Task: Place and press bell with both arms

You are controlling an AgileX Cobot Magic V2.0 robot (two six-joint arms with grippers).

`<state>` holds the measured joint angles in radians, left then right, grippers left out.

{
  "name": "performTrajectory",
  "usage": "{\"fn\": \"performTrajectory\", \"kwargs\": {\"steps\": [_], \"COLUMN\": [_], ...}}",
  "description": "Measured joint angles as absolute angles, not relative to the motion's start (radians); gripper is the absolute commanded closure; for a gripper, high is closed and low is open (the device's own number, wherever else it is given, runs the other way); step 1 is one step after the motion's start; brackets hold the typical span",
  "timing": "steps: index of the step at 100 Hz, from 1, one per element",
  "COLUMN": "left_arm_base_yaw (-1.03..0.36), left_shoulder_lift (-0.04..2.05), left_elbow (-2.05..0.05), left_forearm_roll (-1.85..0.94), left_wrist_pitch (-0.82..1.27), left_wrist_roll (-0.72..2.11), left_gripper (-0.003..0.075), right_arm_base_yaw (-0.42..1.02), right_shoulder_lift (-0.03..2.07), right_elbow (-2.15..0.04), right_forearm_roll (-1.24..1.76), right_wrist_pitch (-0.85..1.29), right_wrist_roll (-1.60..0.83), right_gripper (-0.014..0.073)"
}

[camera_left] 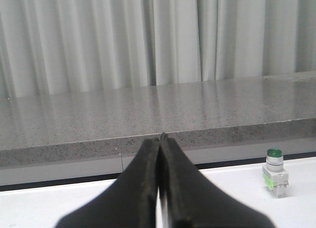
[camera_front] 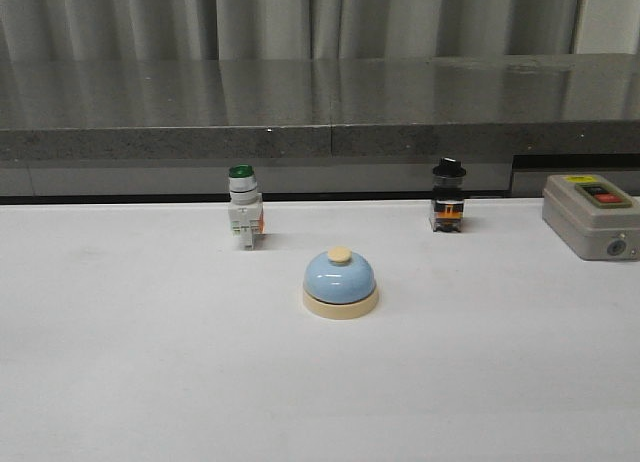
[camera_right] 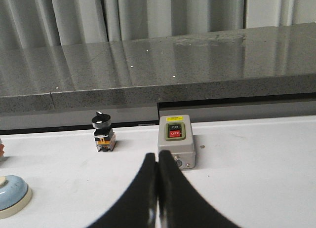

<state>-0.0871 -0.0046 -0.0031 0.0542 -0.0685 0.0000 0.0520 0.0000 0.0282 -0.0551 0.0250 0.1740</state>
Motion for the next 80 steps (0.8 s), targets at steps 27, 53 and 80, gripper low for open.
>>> {"fn": "performTrajectory", "kwargs": {"steps": [27,53,80], "left_arm_base_yaw": [-0.087,-0.087,-0.087], "left_shoulder_lift": [-0.005,-0.005,-0.005], "left_elbow": [-0.003,-0.003,-0.003], "left_forearm_roll": [0.054,0.054,0.054], "left_wrist_pitch": [-0.069,-0.067,-0.067], "left_wrist_roll": [0.0,0.0,0.0], "left_gripper": [0.0741,0.0741,0.0741], "right_arm_base_yaw": [0.052,0.052,0.052], "right_shoulder_lift": [0.0,0.0,0.062], "right_elbow": [0.028,0.028,-0.089], "right_forearm_roll": [-0.055,-0.055,-0.055], "right_wrist_pitch": [-0.007,-0.061,0.058], "right_wrist_roll": [0.174,0.172,0.172], "right_gripper": [0.0658,0.0658,0.0658]}}
